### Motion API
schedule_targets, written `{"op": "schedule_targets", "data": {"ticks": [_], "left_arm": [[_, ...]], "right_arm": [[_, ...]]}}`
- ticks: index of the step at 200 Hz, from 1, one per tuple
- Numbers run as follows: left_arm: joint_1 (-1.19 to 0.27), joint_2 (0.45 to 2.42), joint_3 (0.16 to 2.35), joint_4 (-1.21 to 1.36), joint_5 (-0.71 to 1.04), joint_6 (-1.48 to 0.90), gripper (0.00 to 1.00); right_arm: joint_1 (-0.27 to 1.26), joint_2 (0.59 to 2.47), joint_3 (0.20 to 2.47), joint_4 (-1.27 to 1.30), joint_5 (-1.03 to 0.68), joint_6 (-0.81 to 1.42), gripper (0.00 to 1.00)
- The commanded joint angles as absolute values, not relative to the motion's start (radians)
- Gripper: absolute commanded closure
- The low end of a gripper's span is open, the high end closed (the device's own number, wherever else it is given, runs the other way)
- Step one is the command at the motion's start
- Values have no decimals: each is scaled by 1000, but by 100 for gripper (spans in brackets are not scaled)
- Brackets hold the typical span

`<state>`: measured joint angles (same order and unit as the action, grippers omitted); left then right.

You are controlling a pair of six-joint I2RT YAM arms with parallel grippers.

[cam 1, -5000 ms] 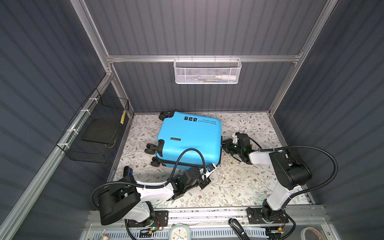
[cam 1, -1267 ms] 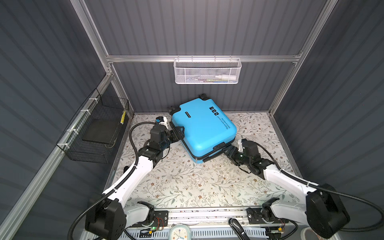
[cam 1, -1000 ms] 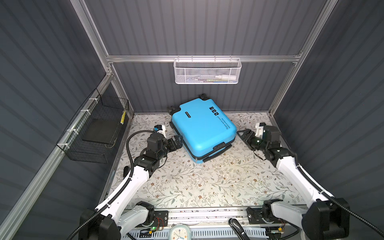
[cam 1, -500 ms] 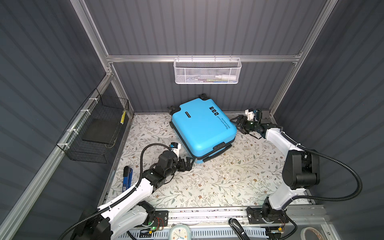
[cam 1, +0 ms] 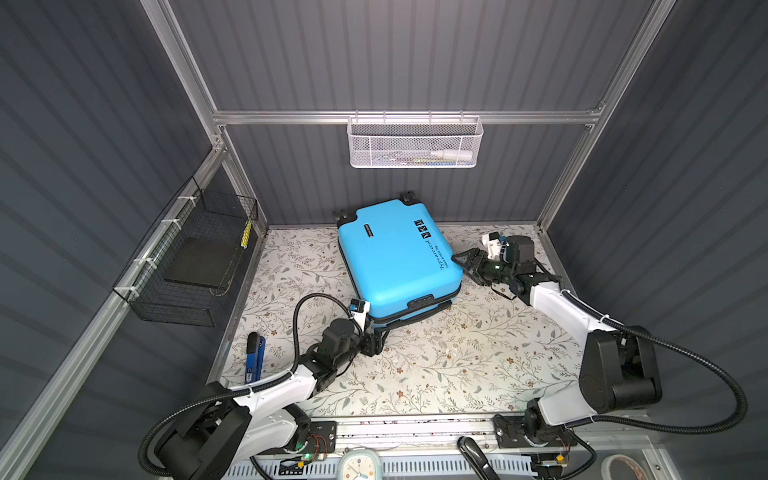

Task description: Pack the luggage

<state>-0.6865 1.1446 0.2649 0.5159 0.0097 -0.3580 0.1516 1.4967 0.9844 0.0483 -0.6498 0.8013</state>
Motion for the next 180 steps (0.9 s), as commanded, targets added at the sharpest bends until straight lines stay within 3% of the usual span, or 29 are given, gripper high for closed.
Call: {"op": "schedule_targets", "data": {"ticks": [1, 72, 124, 180], "left_arm": [[-693, 1151, 204, 669, -37, -314, 33], [-693, 956, 80, 701, -133, -297, 55], [-693, 882, 87, 612, -47, -231, 56], [-692, 1030, 97, 730, -24, -197, 63]], "right_arm": [[180, 1487, 953, 38, -694, 831, 35], [187, 1499, 947, 54, -704, 839, 35], [194, 1516, 942, 72, -708, 848, 35], [204, 1523, 940, 90, -710, 864, 35]]}}
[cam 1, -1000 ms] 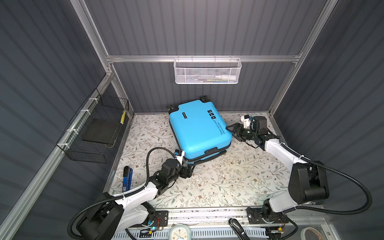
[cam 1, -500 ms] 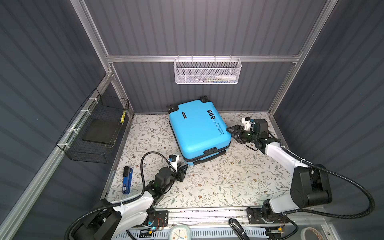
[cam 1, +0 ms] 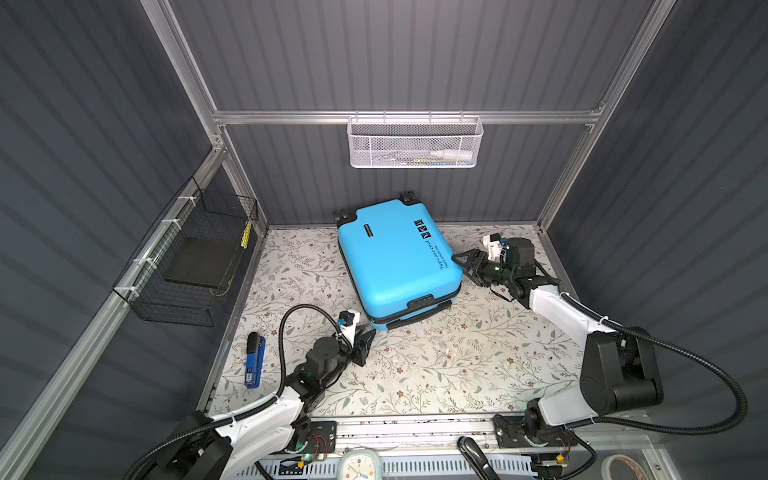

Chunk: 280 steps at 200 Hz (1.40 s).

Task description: Pack the luggage

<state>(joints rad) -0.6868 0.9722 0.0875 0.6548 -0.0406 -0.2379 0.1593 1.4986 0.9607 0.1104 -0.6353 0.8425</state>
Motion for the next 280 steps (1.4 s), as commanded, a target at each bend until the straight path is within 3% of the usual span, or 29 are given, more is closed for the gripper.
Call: {"op": "schedule_targets", "data": {"ticks": [1, 102, 149, 195, 280], "left_arm": [[-693, 1032, 97, 733, -24, -196, 63], [-692, 1141, 99, 884, -117, -181, 76], [-693, 895, 31, 718, -201, -226, 50], [-692, 628, -27, 553, -305, -242, 52], [-692, 975, 48, 737, -224, -192, 54]], "right_arm": [[204, 1524, 940, 90, -710, 864, 35], [213, 1537, 940, 87, -706, 863, 35], [213, 1542, 939, 93, -701, 867, 35], [213, 1545, 936, 109, -700, 877, 35], [213, 1555, 930, 132, -707, 888, 35]]}}
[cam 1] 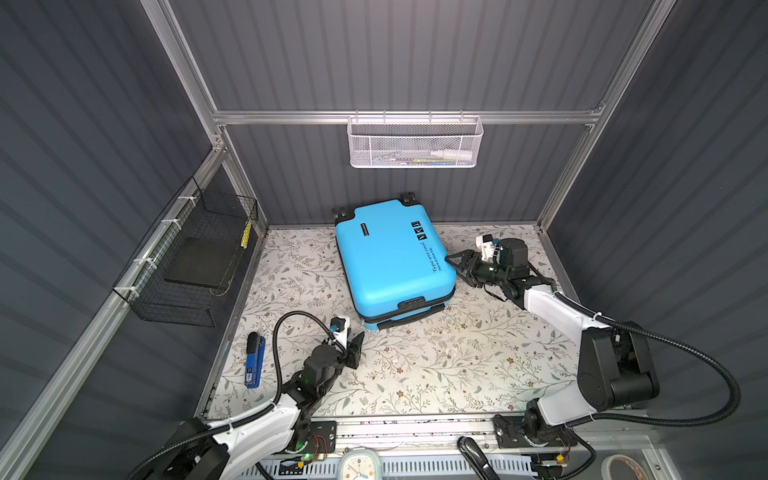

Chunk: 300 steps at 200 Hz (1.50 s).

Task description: Pack the luggage

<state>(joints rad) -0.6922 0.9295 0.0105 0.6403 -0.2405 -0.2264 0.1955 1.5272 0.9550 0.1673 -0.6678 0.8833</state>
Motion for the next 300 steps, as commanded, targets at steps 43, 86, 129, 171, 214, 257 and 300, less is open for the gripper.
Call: {"op": "schedule_targets", "data": {"ticks": [43, 86, 129, 171, 214, 257, 300], "left_arm": [[-692, 1024, 66, 774, -219, -150, 56], [-690, 1058, 79, 797, -164, -103, 60], [-655, 1115, 86, 859, -142, -95, 63], [-583, 1157, 98, 900, -74, -101, 64], [-547, 1187, 123, 904, 15, -99, 69], [-547, 1204, 111, 930, 52, -115, 74], [-548, 1175, 106, 910, 42, -122, 80]], "right_arm": [[213, 1562, 928, 141, -710, 895, 35], [213, 1568, 927, 141, -710, 894, 35], [213, 1574, 924, 147, -713, 898, 36], [213, 1573, 924, 146, -713, 899, 36], [213, 1575, 924, 146, -710, 900, 36], [213, 1579, 923, 149, -710, 901, 36], [213, 1580, 924, 148, -709, 903, 36]]}}
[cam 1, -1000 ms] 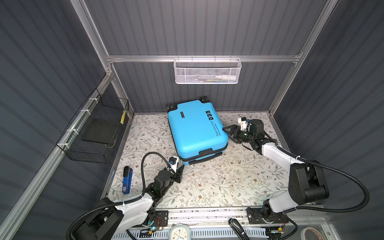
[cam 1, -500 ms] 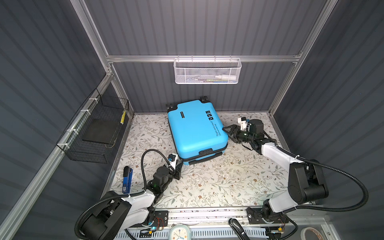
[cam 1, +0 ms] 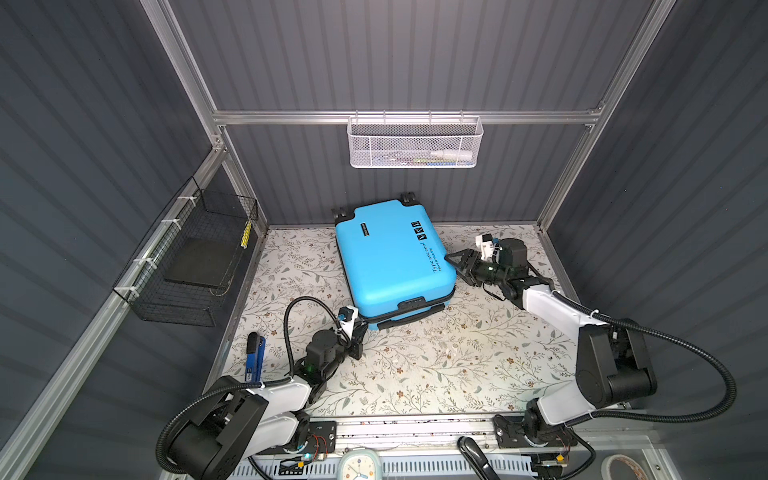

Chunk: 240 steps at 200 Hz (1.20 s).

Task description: Pack the luggage

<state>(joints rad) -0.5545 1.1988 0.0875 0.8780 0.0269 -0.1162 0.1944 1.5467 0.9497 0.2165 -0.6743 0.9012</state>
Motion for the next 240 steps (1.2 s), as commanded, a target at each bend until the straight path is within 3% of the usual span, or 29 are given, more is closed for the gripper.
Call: {"op": "schedule_targets", "data": {"ticks": [1, 134, 240], "left_arm": [[-548, 1175, 106, 909, 41, -121, 80], [-548, 1083, 100, 819, 12, -124, 100], [-546, 962, 123, 666, 15, -130, 100]], "right_arm": [[213, 1580, 924, 147, -709, 903, 36], [212, 1548, 918, 141, -707, 906, 36], [124, 1319, 596, 163, -702, 962, 38]]}}
